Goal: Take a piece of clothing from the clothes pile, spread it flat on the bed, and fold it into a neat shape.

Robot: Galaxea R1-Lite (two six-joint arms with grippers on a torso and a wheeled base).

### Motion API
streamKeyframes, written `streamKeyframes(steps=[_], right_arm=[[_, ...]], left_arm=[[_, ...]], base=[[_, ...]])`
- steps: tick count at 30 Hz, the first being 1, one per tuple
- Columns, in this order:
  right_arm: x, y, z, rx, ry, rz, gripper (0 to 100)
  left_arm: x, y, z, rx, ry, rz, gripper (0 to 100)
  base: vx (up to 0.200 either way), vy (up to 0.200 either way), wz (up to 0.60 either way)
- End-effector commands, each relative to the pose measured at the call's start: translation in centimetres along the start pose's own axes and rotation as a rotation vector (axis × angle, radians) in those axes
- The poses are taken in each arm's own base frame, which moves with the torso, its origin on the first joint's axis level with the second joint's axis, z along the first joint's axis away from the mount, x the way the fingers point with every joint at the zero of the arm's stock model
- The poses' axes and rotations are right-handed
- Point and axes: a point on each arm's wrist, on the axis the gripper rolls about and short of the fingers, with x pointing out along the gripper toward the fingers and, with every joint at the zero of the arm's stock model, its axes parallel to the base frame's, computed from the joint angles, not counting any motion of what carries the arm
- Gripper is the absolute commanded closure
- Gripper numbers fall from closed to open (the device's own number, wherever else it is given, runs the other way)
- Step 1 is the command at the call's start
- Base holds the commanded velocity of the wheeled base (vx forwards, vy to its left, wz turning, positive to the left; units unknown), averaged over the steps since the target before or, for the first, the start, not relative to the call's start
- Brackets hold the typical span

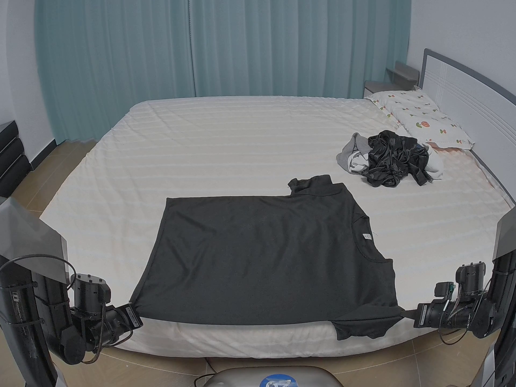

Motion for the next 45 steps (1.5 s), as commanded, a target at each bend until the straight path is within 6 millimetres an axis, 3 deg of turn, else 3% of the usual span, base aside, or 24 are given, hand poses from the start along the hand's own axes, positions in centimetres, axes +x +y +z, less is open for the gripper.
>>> streamKeyframes(steps=[1,32,42,45], right_arm=[[-0.4,-0.1,-0.3,0.008,0.012,-0.008,100],[-2.5,-0.7,-1.3,-0.113,0.128,-0.075,100],[-1.7,-0.7,0.5,-0.138,0.04,-0.057,100],[-0.9,-0.3,2.2,-0.14,-0.029,-0.025,100]], left_arm=[[0.1,0.2,-1.0,0.022,0.048,0.03,100],[-2.3,0.3,-3.8,0.184,0.32,0.128,100],[-2.5,-0.6,-1.0,0.09,0.139,0.007,100],[-1.7,-1.0,0.4,0.03,0.081,-0.006,100]], base=[[0.0,0.0,0.0],[0.0,0.0,0.0],[0.0,0.0,0.0],[0.0,0.0,0.0]])
